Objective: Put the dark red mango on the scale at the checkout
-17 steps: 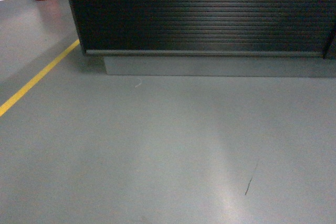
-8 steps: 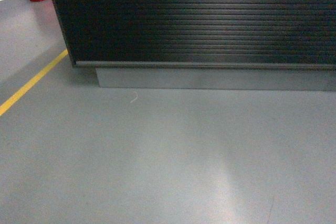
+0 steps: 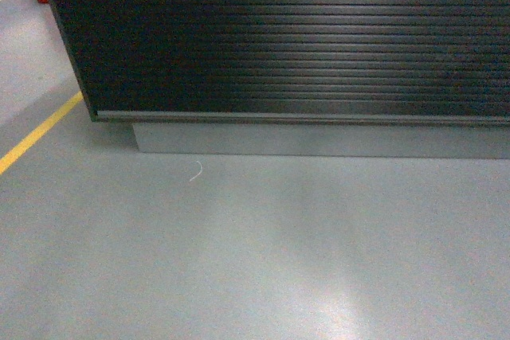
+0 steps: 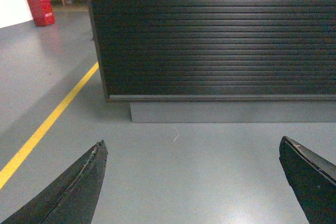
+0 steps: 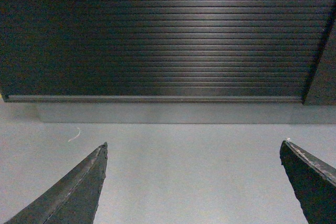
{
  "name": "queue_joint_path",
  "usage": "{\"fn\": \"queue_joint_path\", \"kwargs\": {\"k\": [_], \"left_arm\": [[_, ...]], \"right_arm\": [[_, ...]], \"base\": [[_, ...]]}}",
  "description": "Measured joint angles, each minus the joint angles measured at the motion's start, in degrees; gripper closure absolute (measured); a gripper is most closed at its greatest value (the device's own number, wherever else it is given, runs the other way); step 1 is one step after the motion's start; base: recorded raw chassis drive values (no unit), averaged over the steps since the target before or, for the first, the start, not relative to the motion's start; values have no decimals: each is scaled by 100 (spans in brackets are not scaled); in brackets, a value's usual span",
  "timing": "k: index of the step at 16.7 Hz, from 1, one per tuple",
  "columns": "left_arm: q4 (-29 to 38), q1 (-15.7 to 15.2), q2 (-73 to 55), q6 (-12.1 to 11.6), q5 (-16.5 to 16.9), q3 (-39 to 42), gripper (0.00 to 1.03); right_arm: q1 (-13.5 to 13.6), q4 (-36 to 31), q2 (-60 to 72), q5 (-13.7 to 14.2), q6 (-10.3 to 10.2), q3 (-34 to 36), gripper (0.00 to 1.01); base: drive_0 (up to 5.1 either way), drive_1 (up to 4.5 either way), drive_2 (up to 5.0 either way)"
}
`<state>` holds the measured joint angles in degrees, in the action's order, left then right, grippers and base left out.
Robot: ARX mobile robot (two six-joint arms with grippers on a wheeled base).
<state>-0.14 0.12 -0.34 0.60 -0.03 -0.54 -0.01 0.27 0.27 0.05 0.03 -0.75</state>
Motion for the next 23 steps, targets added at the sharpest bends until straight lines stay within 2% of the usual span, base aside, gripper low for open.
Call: {"fn": "queue_joint_path", "kwargs": {"k": [23], "left_arm": [[0,0,0,0,2,0,5]], "right_arm": [[0,-2,0,-4,0,0,3]], "base": [[0,365,-366]]}}
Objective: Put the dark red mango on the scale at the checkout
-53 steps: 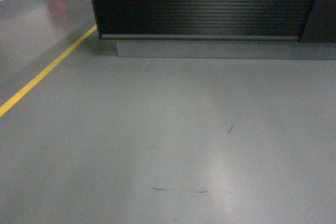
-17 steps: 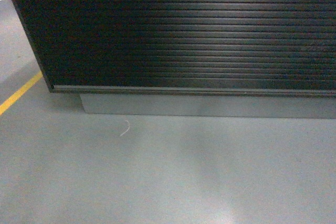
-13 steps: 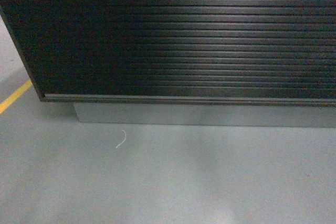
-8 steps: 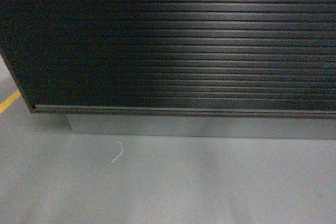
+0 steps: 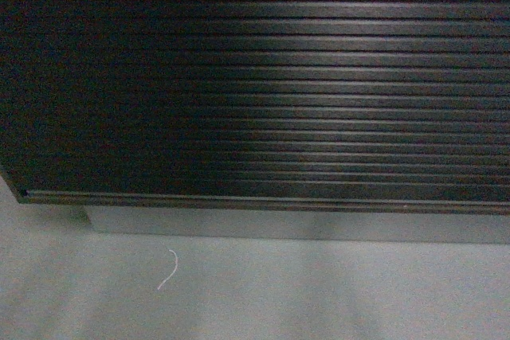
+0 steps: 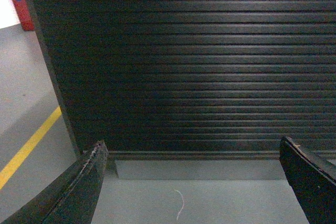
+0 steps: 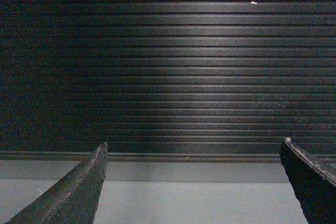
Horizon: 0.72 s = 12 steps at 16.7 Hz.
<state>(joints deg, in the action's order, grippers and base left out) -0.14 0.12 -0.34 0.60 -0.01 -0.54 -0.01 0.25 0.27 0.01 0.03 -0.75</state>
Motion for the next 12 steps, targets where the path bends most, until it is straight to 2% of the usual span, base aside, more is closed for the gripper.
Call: {"fn": "queue_joint_path", "kwargs": {"k": [10,12], "left_arm": [[-11,0,0,0,0,0,5],[-4,0,0,0,0,0,5]], "right_arm": [[0,2,0,-2,0,0,3],[0,4,0,0,0,0,3]], "base": [[-9,343,-361],[0,0,0]]}}
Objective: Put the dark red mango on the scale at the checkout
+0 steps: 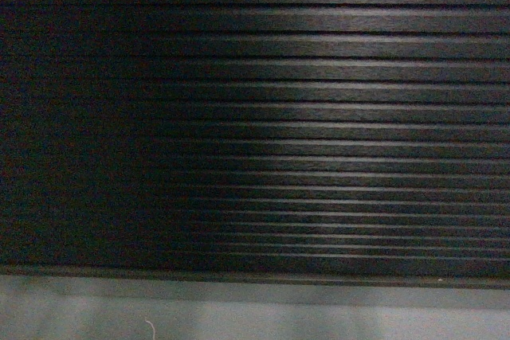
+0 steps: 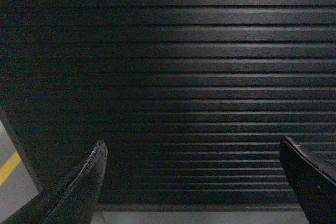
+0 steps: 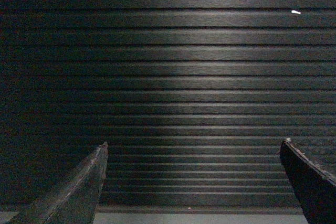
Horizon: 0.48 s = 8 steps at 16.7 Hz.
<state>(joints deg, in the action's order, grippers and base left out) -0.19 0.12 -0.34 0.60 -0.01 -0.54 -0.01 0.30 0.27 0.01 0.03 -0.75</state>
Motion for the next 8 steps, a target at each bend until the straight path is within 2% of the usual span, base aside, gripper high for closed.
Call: {"fn": "queue_joint_path", "kwargs": {"k": [8], "left_arm": [[0,0,0,0,0,0,5]], "right_arm": [[0,-7,0,0,0,0,3]], "base": [[0,15,-15]]}}
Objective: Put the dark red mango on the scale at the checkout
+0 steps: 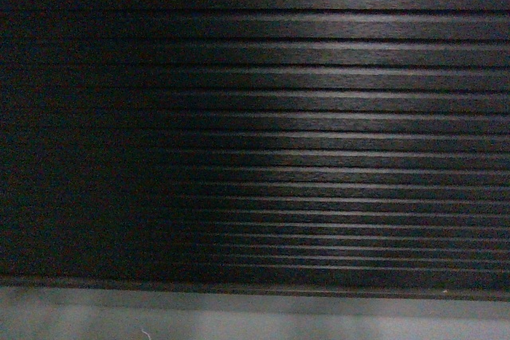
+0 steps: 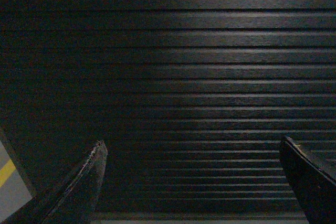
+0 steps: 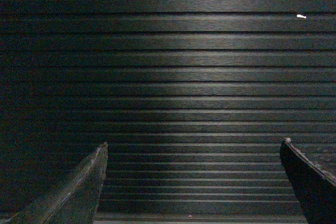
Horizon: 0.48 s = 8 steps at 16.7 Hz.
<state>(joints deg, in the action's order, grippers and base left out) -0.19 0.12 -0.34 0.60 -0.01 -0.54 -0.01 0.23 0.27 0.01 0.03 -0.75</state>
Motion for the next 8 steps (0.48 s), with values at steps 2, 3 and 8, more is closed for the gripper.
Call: {"fn": "queue_joint_path", "kwargs": {"k": [2,3,8], "left_arm": [[0,0,0,0,0,0,5],[0,0,0,0,0,0,5],[-17,0,0,0,2,0,5]], "right_arm": [[0,0,0,0,0,0,3],[0,0,0,0,0,0,3],[0,11,0,-2,2,0,3]], "base": [[0,0,0],[0,0,0],[0,0,0]]}}
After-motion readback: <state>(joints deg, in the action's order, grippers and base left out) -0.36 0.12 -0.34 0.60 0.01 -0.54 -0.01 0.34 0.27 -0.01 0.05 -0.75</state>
